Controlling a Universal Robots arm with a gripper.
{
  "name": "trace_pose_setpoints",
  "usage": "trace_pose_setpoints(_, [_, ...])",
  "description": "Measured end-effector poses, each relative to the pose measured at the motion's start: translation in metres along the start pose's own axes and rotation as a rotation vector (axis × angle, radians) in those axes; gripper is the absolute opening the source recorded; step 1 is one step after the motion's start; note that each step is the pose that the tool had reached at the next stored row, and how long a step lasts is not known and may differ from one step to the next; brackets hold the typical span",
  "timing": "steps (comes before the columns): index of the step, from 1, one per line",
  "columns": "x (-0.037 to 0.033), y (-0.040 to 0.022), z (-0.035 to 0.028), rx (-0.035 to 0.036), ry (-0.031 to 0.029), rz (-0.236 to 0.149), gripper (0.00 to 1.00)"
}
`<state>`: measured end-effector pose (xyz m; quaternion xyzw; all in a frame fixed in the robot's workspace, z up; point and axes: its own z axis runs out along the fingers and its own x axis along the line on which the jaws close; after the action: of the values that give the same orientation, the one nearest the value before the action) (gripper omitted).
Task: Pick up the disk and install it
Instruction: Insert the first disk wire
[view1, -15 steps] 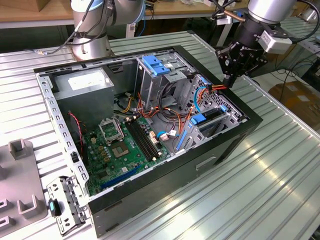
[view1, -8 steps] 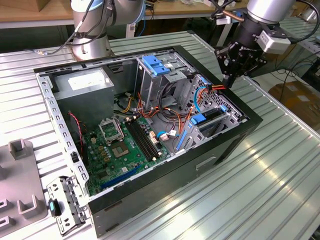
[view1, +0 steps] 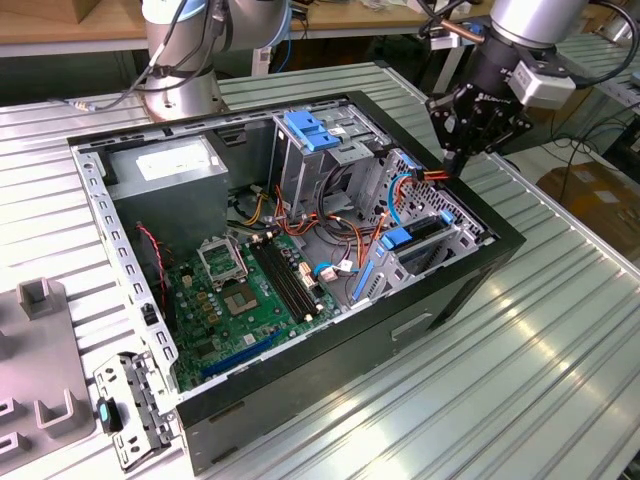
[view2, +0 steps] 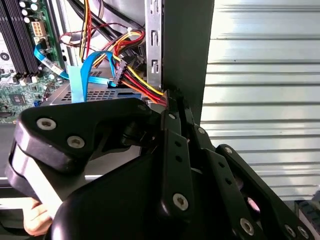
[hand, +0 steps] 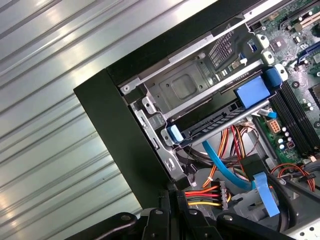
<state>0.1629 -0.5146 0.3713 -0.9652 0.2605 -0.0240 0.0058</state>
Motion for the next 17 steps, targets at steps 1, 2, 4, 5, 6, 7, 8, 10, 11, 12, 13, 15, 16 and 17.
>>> trace_pose_setpoints(1, [-0.001, 0.0006, -0.0001, -0.0001, 0.0001, 0.0, 0.16])
trace_pose_setpoints(2, [-0.0021, 0.0012, -0.0001, 0.0, 0.0, 0.0, 0.16])
trace_pose_setpoints(4, [-0.0051, 0.003, -0.0003, 0.0, 0.0001, 0.001, 0.16])
trace_pose_setpoints(5, [-0.006, 0.0035, -0.0003, 0.0, 0.0, 0.001, 0.16])
trace_pose_setpoints(6, [-0.0074, 0.0043, -0.0004, 0.0, 0.0, 0.001, 0.16])
trace_pose_setpoints(7, [-0.0083, 0.0048, -0.0005, -0.0001, 0.0001, 0.001, 0.16])
trace_pose_setpoints(8, [-0.0093, 0.0054, -0.0005, 0.0, 0.0, 0.001, 0.16])
trace_pose_setpoints(10, [-0.0118, 0.0069, -0.0006, 0.0001, 0.0, 0.001, 0.16])
trace_pose_setpoints(11, [-0.0123, 0.0072, -0.0007, 0.0001, 0.0, 0.001, 0.16])
trace_pose_setpoints(12, [-0.0127, 0.0074, -0.0007, 0.0, 0.0, 0.001, 0.16])
trace_pose_setpoints(13, [-0.0127, 0.0074, -0.0008, 0.0, 0.0001, 0.001, 0.16])
trace_pose_setpoints(15, [-0.0129, 0.0075, -0.0007, 0.0, 0.0, 0.001, 0.16])
trace_pose_setpoints(16, [-0.0129, 0.0075, -0.0007, 0.0, 0.0, 0.001, 0.16])
trace_pose_setpoints(17, [-0.0129, 0.0075, -0.0007, 0.0, 0.0, 0.001, 0.16])
